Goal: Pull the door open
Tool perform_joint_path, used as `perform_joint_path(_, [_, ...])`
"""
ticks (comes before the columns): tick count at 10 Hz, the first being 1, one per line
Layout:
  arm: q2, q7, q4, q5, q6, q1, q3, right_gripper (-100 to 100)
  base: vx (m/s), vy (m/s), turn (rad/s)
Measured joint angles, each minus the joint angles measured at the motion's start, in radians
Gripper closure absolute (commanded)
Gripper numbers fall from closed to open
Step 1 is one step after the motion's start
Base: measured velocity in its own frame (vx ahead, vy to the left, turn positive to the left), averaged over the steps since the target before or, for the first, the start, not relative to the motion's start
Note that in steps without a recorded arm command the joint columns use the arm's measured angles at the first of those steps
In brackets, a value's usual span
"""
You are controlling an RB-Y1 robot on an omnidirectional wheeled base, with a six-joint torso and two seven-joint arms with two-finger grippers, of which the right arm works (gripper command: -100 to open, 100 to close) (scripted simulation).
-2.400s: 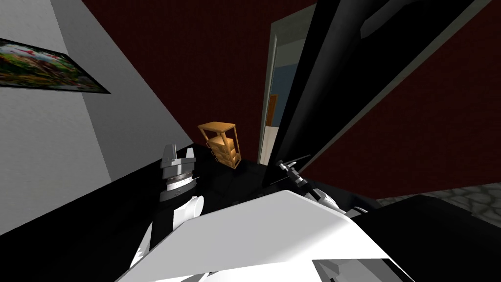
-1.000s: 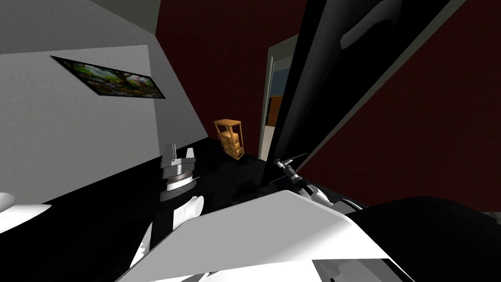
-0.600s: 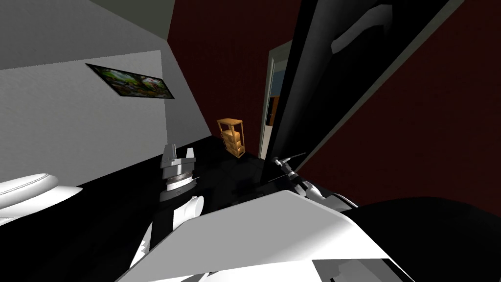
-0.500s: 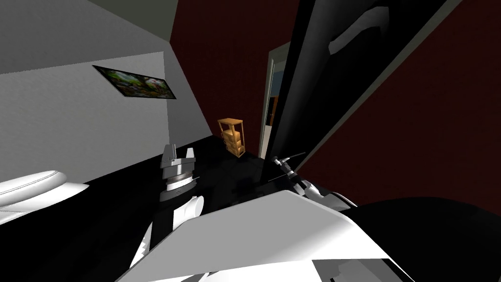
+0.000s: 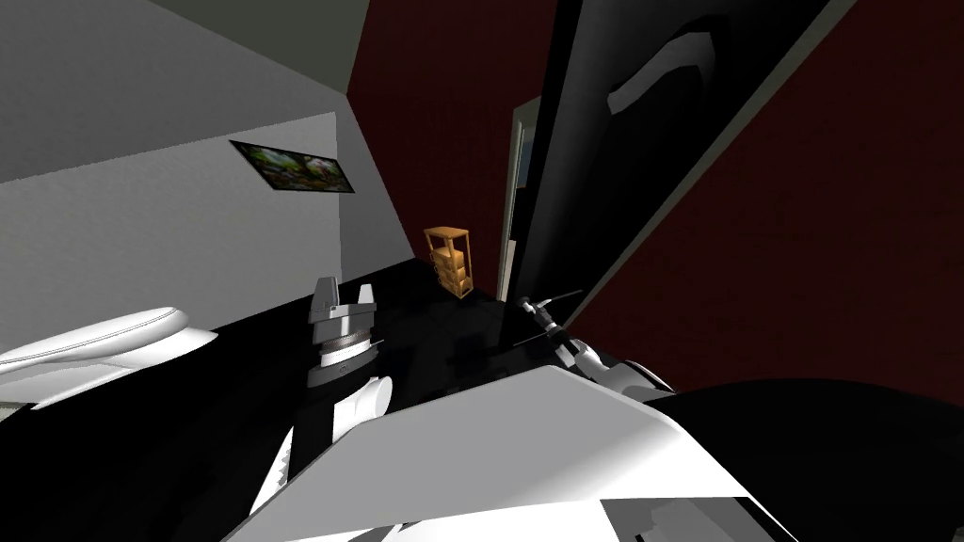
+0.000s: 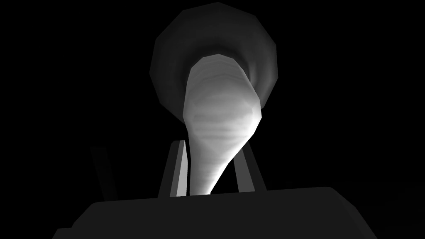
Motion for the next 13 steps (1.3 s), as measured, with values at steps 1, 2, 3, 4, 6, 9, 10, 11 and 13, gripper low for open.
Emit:
perform_joint_path(1, [0.002,0.0,0.023,0.002,-0.009,-0.01,0.002,100,-0.09,-0.049,0.089])
perform_joint_path(2, [0.01,0.002,0.058,0.007,-0.014,-0.037,-0.001,100,-0.19,-0.101,0.12])
perform_joint_path(3, [0.022,0.01,0.104,0.011,-0.02,-0.077,-0.006,100,-0.142,-0.075,0.067])
perform_joint_path(4, [0.024,0.012,0.09,0.014,-0.01,-0.079,-0.007,100,-0.048,-0.023,0.007])
perform_joint_path(6, [0.031,0.013,0.076,0.02,0.016,-0.086,-0.011,100,-0.149,-0.08,0.092])
perform_joint_path(9, [0.052,0.022,0.083,0.033,0.052,-0.126,-0.018,100,-0.14,-0.094,0.073])
perform_joint_path(10, [0.055,0.023,0.082,0.034,0.057,-0.126,-0.016,100,-0.138,-0.029,0.072])
perform_joint_path(11, [0.054,0.023,0.094,0.031,0.054,-0.135,-0.013,100,-0.221,-0.071,0.084])
perform_joint_path(13, [0.055,0.026,0.101,0.025,0.056,-0.15,-0.001,100,-0.178,-0.095,0.094])
